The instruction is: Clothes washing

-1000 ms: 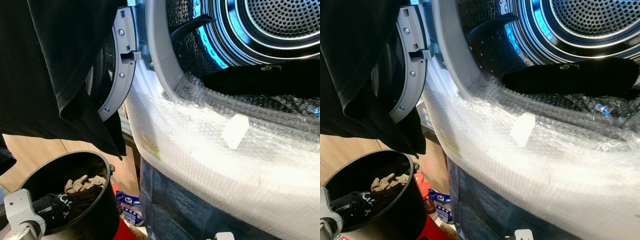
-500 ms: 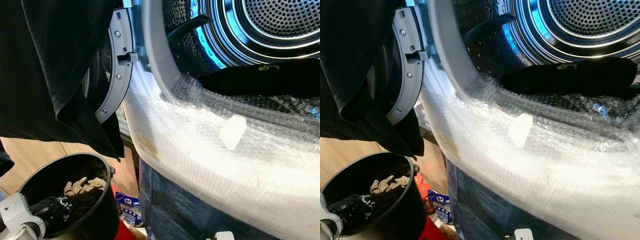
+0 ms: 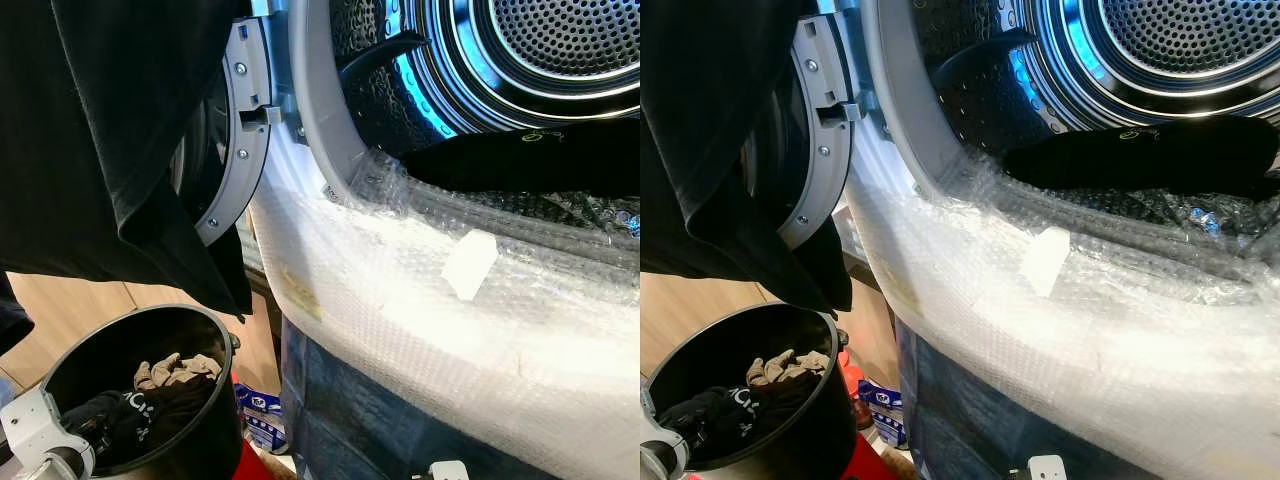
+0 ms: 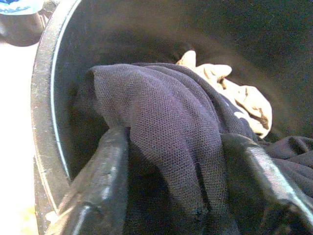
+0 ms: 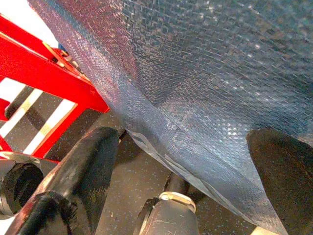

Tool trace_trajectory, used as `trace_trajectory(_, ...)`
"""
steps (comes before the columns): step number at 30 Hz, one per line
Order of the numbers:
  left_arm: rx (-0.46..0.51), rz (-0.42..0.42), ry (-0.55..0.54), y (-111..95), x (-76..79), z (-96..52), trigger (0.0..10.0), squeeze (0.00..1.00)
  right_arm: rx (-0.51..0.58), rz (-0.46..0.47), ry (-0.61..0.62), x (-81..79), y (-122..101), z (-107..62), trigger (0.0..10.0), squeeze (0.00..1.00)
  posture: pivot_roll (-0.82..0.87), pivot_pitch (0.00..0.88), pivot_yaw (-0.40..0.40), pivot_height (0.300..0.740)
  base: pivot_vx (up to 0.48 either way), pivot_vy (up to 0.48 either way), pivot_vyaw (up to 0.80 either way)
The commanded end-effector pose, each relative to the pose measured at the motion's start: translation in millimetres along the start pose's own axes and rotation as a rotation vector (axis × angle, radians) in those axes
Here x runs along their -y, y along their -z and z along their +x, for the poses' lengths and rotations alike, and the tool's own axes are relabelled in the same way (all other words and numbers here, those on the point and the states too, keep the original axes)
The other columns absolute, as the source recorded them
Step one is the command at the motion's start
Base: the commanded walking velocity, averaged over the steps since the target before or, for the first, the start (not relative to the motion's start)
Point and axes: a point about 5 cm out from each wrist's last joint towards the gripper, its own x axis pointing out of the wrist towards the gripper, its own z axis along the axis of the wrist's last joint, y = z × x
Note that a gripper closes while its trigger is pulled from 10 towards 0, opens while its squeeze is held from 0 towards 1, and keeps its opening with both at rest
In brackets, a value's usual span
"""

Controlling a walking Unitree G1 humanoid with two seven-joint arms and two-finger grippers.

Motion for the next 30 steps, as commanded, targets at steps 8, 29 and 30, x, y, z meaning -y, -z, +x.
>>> trace_trajectory(8,-0.169,-0.016,0.026,32.9,1.4,2.6,0.0,0.00,0.014,-0.005,-0.008,-1.5,-8.8,1.8,10.0,0.00,0.10,0.000,0.010,0.740,0.000,0.000,0.00)
trace_trajectory(29,0.050,0.185,0.023,-2.5,5.4,-19.2,0.0,0.00,-0.016,-0.047,-0.019,-4.9,-1.0,1.2,10.0,0.00,0.18,0.000,0.005,0.740,0.000,0.000,0.00)
trace_trajectory(30,0.057,0.187,0.025,-3.3,6.3,-19.9,0.0,0.00,-0.014,-0.048,-0.023,-5.4,-1.8,1.4,10.0,0.00,0.18,0.000,0.000,0.740,0.000,0.000,0.00)
